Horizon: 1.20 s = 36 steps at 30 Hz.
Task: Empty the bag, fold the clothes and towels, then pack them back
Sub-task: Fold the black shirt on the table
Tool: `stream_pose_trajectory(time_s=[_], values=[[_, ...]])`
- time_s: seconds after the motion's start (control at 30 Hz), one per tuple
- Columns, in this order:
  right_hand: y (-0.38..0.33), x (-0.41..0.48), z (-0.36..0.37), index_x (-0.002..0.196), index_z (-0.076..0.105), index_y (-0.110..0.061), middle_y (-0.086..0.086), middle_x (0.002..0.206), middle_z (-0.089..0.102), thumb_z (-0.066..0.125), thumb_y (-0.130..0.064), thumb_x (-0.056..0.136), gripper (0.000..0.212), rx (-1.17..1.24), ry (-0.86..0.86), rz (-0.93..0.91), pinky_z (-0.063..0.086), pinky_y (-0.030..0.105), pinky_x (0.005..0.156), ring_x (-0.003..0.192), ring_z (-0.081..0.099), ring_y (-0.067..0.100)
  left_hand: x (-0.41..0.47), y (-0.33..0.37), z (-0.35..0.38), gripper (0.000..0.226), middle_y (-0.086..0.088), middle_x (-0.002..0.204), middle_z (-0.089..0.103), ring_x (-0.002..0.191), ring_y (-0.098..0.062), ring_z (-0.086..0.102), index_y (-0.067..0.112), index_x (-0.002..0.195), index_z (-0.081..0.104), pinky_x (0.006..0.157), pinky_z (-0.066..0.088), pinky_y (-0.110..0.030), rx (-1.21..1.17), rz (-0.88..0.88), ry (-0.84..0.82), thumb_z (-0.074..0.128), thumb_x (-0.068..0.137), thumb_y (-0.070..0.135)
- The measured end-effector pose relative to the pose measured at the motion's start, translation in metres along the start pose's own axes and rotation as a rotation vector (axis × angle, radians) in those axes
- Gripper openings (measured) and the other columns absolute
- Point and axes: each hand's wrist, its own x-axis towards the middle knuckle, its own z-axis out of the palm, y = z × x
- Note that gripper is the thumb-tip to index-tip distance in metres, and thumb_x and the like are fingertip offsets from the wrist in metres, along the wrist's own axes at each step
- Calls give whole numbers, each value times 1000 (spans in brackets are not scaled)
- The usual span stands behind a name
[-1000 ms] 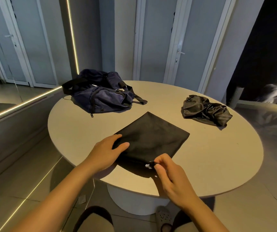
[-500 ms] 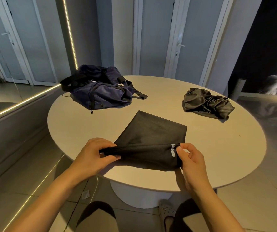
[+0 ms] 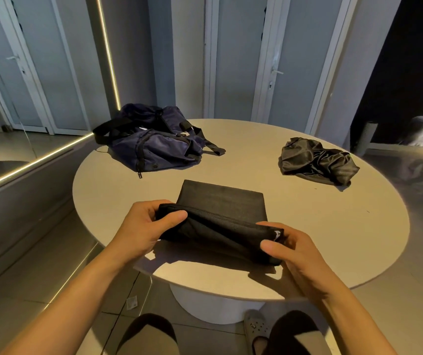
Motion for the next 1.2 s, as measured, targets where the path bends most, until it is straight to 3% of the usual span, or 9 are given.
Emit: stream_pose_trajectory(time_s=[0.1, 0.17, 0.3, 0.5, 0.73, 0.83, 0.97, 1.13, 1.2], values=[[-16, 0, -3, 87, 76, -9, 6, 82, 71, 79, -16, 85, 8, -17, -49, -40, 54, 25, 72, 81, 68, 17, 3, 7, 3, 12, -11, 87, 78, 80, -15, 75, 4, 97, 76, 65, 56, -19, -83, -27, 31, 65, 93, 5], [-25, 4, -7, 77, 67, -12, -1, 72, 63, 69, -12, 90, 13, -30, -37, -70, 48, 19, 64, 72, 61, 9, 6, 11, 1, 14, -11, 89, 78, 82, -16, 75, 5, 99, 76, 66, 57, -20, -113, -25, 34, 65, 93, 10], [-39, 25, -9, 93, 56, 2, 7, 82, 57, 62, -21, 95, 24, 9, -36, -55, 45, 20, 66, 78, 57, 13, 13, 19, 0, 17, -11, 92, 77, 84, -15, 73, 7, 98, 77, 71, 57, -21, -135, -30, 57, 66, 91, 19], [-46, 72, 5, 115, 71, -15, 2, 105, 77, 59, -28, 101, 22, 12, 82, 90, 57, 31, 81, 98, 73, 18, 53, 11, 7, 19, -1, 97, 79, 94, -20, 74, 18, 104, 78, 83, 58, -35, -20, -150, 174, 68, 96, 32], [-27, 125, 8, 110, 71, -8, 10, 103, 76, 61, -29, 101, 25, -148, 185, 257, 56, 34, 73, 94, 72, 27, 101, -21, 11, 15, -10, 86, 78, 76, -20, 73, 4, 94, 78, 55, 54, -22, -59, -394, 240, 76, 92, 18], [-14, 133, 8, 103, 72, -6, 14, 100, 75, 60, -26, 102, 23, -204, 208, 287, 53, 31, 66, 88, 71, 28, 107, -33, 7, 13, -19, 89, 77, 83, -34, 73, 0, 90, 78, 65, 58, -33, -119, -489, 228, 77, 89, 13], [-6, 134, 7, 92, 69, -9, 13, 92, 72, 58, -26, 103, 23, -273, 214, 281, 49, 29, 61, 77, 67, 23, 115, -42, -2, 13, -19, 92, 71, 86, -32, 68, -1, 93, 71, 64, 52, -33, 35, -565, 249, 76, 87, 9], [-6, 135, 5, 99, 72, -4, 16, 93, 76, 67, -24, 96, 21, -174, 231, 363, 55, 35, 69, 86, 72, 32, 114, -53, -5, 18, -19, 84, 68, 84, -34, 66, 0, 78, 67, 77, 54, -41, 126, -507, 223, 70, 93, 11], [-7, 135, 3, 98, 72, -2, 18, 93, 75, 67, -19, 95, 18, -152, 239, 401, 56, 37, 70, 85, 72, 35, 115, -56, -5, 23, -23, 88, 70, 88, -39, 68, -8, 87, 65, 81, 57, -47, 163, -488, 245, 68, 95, 14]])
